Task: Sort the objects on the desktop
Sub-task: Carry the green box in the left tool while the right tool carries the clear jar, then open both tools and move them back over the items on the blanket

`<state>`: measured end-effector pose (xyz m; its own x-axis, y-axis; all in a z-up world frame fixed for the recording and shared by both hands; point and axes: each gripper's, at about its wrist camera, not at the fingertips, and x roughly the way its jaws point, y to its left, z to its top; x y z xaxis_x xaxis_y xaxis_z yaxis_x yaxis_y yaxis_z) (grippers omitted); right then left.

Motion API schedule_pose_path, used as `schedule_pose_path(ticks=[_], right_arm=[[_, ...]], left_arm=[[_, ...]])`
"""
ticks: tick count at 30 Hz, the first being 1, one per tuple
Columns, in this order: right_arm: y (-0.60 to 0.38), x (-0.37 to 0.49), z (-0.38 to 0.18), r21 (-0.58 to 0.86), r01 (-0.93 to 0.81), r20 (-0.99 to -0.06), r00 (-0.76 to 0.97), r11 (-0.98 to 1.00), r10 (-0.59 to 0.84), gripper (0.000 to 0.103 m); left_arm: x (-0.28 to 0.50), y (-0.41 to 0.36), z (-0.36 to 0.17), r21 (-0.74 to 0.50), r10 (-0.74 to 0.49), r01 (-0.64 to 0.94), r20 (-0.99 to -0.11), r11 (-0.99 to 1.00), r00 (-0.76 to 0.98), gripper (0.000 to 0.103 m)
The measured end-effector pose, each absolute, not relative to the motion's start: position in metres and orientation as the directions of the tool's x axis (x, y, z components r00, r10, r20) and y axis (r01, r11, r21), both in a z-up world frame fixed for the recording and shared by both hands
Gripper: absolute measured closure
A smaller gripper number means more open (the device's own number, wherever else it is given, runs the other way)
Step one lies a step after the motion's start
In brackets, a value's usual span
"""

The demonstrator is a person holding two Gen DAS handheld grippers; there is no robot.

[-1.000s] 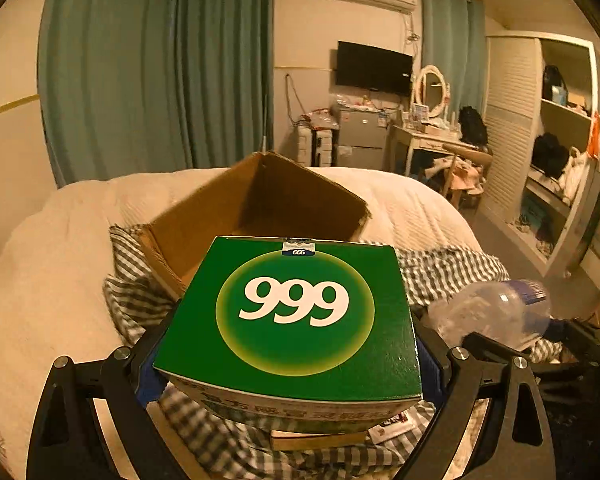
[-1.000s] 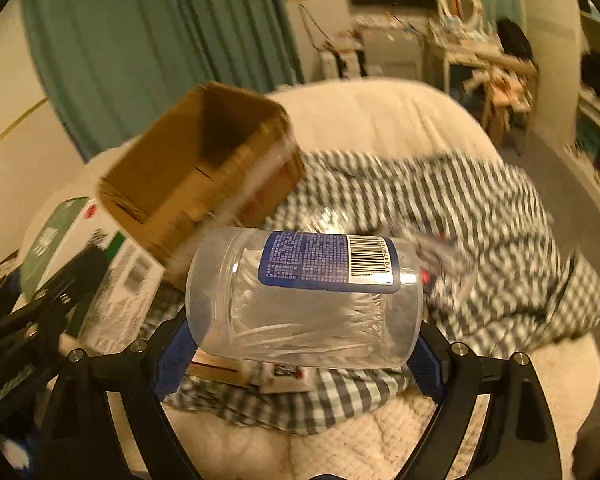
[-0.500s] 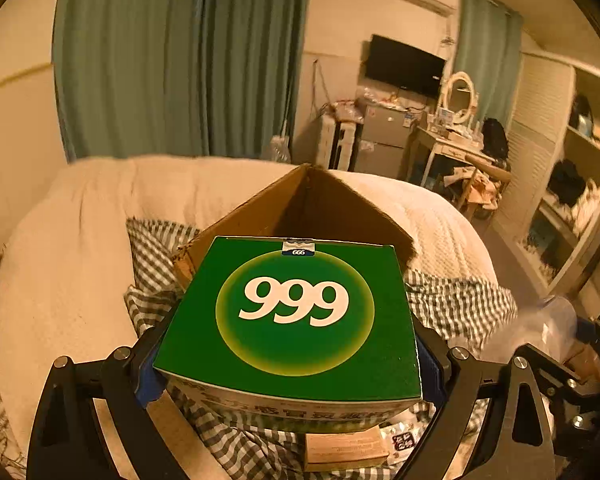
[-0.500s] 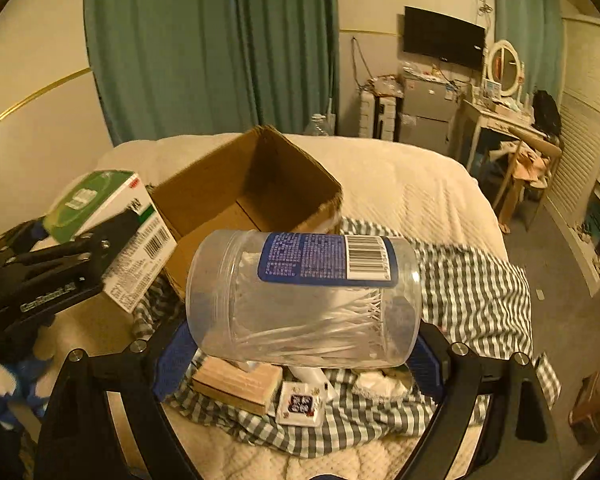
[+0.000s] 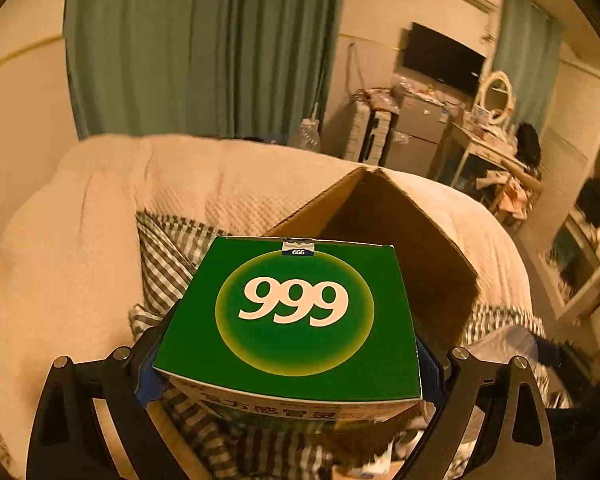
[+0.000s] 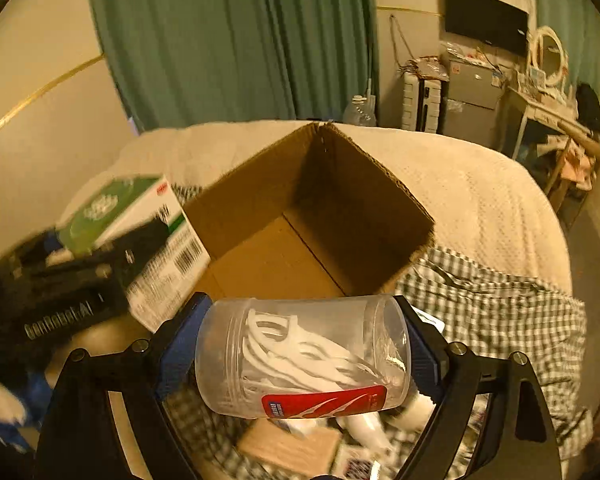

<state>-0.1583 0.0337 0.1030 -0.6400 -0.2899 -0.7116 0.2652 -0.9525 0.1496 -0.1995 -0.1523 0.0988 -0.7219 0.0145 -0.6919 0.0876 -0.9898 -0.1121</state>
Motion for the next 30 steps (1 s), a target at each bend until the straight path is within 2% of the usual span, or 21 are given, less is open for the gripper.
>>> schedule_pose_path(ticks=[6, 9, 12, 13, 14, 18, 23, 30], right_arm=[[0.035, -0.198, 0.087, 0.243, 0.225, -0.701, -0.631, -0.944, -0.331, 0.015], [0.033, -0.216, 0.077, 0.250, 0.226, -0.715, -0.612, -0.941, -0.337, 0.015], [0.025, -0.225, 0.071, 0.187, 0.247, -0.729, -0.613, -0.951, -0.303, 0.013], [0.021, -0.226, 0.071, 0.151, 0.254, -0.732, -0.621, -0.955, -0.281, 0.002], [0.018, -0.226, 0.071, 0.100, 0.251, -0.729, -0.640, -0.963, -0.243, 0.000], [0.016, -0.215, 0.078, 0.027, 0.286, -0.682, -0.696, -0.958, -0.227, 0.000], [0.037, -0.183, 0.090, -0.018, 0.264, -0.653, -0.734, -0.964, -0.189, 0.000], [0.095, -0.133, 0.122, -0.118, 0.202, -0.652, -0.754, -0.972, -0.078, 0.000]], left_arm=[[-0.243, -0.159, 0.079, -0.109, -0.014, 0.131, -0.714, -0.985, -0.700, 0.006], [-0.254, -0.166, 0.073, -0.188, 0.069, 0.099, -0.719, -0.977, -0.692, 0.003], [-0.258, -0.174, 0.070, -0.237, 0.113, 0.105, -0.748, -0.966, -0.655, 0.000], [-0.259, -0.175, 0.071, -0.247, 0.123, 0.100, -0.747, -0.964, -0.654, 0.000], [-0.260, -0.177, 0.073, -0.246, 0.123, 0.099, -0.746, -0.964, -0.655, 0.000], [-0.244, -0.177, 0.086, -0.231, 0.110, 0.092, -0.727, -0.969, -0.678, 0.000], [-0.213, -0.156, 0.111, -0.148, 0.089, 0.026, -0.713, -0.989, -0.695, 0.000], [-0.157, -0.116, 0.155, -0.166, 0.129, -0.021, -0.674, -0.986, -0.727, 0.000]])
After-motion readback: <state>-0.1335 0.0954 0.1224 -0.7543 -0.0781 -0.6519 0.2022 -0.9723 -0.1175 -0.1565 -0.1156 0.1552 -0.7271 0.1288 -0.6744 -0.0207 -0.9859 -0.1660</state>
